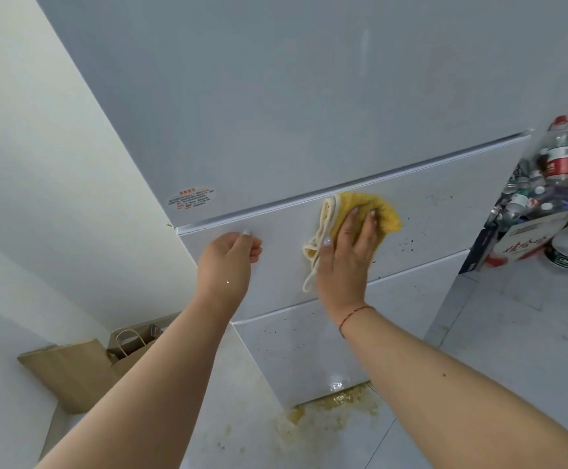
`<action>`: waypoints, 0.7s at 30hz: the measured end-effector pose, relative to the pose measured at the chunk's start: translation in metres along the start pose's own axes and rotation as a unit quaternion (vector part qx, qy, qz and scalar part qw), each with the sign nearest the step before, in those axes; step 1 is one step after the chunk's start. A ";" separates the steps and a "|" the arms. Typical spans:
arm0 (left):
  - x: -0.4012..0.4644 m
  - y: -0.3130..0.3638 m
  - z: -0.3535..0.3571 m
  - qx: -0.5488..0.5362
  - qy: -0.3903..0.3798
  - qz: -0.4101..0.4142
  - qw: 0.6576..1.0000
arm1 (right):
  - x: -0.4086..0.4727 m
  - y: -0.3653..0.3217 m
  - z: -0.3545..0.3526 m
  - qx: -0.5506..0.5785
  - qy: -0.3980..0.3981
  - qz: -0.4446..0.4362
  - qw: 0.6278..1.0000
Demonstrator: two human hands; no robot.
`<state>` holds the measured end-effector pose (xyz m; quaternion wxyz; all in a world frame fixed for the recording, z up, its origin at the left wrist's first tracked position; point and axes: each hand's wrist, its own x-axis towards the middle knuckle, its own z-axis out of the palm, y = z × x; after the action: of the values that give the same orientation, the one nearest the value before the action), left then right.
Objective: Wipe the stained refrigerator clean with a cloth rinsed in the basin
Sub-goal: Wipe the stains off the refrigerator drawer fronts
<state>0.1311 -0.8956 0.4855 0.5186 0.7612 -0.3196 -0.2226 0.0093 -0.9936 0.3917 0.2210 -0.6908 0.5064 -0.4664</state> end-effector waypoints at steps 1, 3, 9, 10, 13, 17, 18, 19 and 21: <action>-0.001 -0.001 -0.003 0.028 0.002 0.017 0.999 | -0.011 -0.009 0.007 0.003 -0.019 0.000 1.000; -0.003 0.001 -0.008 0.070 0.001 0.045 0.997 | -0.035 -0.021 0.018 -0.038 -0.068 -0.059 0.995; -0.002 0.016 -0.003 0.108 -0.020 0.082 0.991 | -0.044 -0.025 0.023 -0.095 -0.099 -0.100 0.986; -0.002 0.017 0.000 0.111 -0.024 0.091 0.989 | -0.039 -0.025 0.018 -0.081 -0.099 -0.085 0.988; -0.003 0.019 0.008 0.125 -0.036 0.118 0.984 | -0.016 -0.021 0.003 -0.040 -0.078 -0.024 0.996; -0.004 0.022 0.014 0.157 -0.063 0.176 0.970 | 0.005 -0.011 -0.017 -0.010 -0.076 -0.021 0.997; -0.003 0.023 0.015 0.171 -0.067 0.190 0.965 | 0.008 -0.008 -0.021 -0.003 -0.077 -0.023 0.997; -0.004 0.025 0.016 0.187 -0.070 0.204 0.958 | 0.013 -0.005 -0.026 0.006 -0.076 -0.020 0.997; -0.004 0.028 0.019 0.218 -0.084 0.240 0.942 | 0.026 0.001 -0.037 0.031 -0.067 0.006 0.997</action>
<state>0.1083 -0.9123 0.5043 0.3494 0.7348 -0.5758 -0.0799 -0.0223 -1.0117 0.4195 0.2786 -0.7100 0.4798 -0.4337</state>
